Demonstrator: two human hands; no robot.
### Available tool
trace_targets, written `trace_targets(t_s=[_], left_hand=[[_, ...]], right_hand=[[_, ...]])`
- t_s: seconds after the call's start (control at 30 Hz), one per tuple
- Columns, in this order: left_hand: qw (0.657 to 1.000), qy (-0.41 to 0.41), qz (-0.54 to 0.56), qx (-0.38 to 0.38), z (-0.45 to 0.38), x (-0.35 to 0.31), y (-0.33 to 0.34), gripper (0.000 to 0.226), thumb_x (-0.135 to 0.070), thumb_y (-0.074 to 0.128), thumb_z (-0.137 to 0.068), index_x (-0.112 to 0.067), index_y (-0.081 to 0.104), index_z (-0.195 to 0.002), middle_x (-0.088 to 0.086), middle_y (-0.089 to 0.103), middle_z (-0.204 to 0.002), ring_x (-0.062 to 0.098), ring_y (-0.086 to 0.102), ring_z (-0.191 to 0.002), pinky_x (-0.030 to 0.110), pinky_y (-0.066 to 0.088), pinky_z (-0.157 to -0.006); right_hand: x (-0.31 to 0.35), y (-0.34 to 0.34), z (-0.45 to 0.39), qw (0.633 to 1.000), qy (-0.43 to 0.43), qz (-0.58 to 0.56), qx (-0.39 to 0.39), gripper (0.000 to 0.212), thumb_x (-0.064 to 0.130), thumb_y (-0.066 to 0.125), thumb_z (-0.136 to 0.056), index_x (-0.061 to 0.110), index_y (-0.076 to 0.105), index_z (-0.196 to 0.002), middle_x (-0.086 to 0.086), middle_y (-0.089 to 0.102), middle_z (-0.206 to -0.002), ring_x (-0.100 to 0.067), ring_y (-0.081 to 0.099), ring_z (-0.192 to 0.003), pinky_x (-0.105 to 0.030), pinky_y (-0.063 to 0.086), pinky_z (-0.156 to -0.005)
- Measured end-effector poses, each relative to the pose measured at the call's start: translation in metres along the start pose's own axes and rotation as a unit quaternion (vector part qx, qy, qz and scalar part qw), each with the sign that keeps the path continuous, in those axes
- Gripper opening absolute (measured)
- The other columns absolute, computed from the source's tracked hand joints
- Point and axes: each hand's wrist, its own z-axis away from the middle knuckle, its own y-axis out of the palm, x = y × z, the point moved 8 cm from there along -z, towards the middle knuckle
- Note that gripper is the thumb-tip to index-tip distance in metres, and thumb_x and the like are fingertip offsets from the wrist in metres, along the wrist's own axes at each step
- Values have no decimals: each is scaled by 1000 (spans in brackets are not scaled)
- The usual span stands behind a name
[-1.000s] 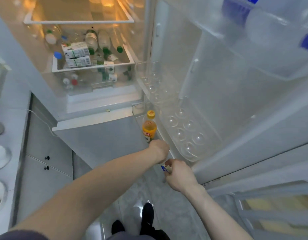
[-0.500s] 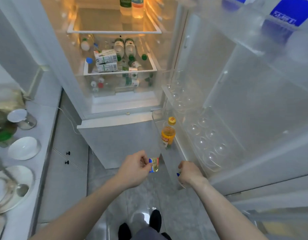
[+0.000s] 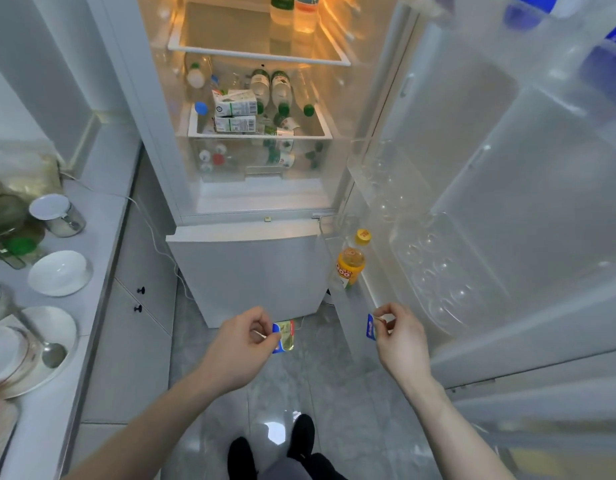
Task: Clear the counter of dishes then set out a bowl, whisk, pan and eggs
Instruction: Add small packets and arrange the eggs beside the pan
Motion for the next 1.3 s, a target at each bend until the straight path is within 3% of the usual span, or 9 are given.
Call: trace_targets(t_s=[0.17,0.37,0.5,0.7,0.83,0.93,1.07,1.13,1.3], left_hand=[[999,-11,28,-16,13,7,-5,11,-12,65,-90,-12,57,-83,-12,54,-51,11,40,-49,27,36,-56],[994,-38,74,-73,38,25,-19,10,-12,66,-89,-20,60,-86,-11,62,-64,9,48,-55,33,44,-63],[984,-71,82,-138,68,41,-29,13,-14,66,-90,-25,59,-88,-11,65,-70,6,50,-56,29,46,-65],[950,-171,84,-246,148,77,-18,11,-22,66,-91,-32,60,-91,-9,72,-84,11,67,-70,29,47,-64],[909,-220,116,-334,220,90,-8,10,-20,66,-90,-29,61,-90,-5,69,-83,8,64,-63,33,50,-64],[883,-245,136,-375,275,92,0,8,-31,63,-84,-31,63,-92,-10,69,-81,14,66,-67,40,55,-69],[834,-276,130,-460,359,95,1,11,-20,63,-94,-31,63,-93,-14,73,-86,11,66,-68,35,55,-72],[815,-288,132,-485,391,98,3,11,-18,62,-95,-30,63,-95,-13,73,-88,15,67,-70,36,56,-72],[688,-316,232,-611,536,122,30,9,-11,63,-96,-20,67,-97,3,74,-95,16,72,-77,38,63,-71]], right_hand=[[34,-18,34,993,-61,-93,-41,18,10,68,-92,28,66,-93,14,68,-84,-7,63,-75,-29,52,-67],[61,10,51,973,-80,-190,102,21,9,73,-89,29,70,-92,14,72,-80,-10,63,-67,-16,50,-64],[80,35,53,948,-98,-226,202,20,7,74,-88,26,72,-93,3,73,-79,-7,58,-65,-17,50,-65],[112,76,79,891,-168,-185,379,11,25,78,-87,29,73,-95,7,71,-81,-2,55,-60,-19,48,-63],[127,94,124,845,-228,-123,468,9,35,77,-87,34,71,-95,8,70,-88,-3,61,-64,-14,48,-60],[138,98,165,810,-250,-111,518,8,38,76,-88,36,71,-95,8,70,-94,-11,69,-71,-26,58,-65],[164,104,234,750,-273,-100,594,11,32,75,-92,24,72,-100,-1,68,-104,-26,74,-66,-18,51,-53],[174,110,262,733,-287,-89,611,12,33,75,-91,25,72,-99,1,68,-105,-30,74,-65,-24,54,-57],[208,118,402,622,-382,-46,682,10,25,72,-93,26,68,-102,5,69,-107,-21,76,-64,-31,60,-68]])
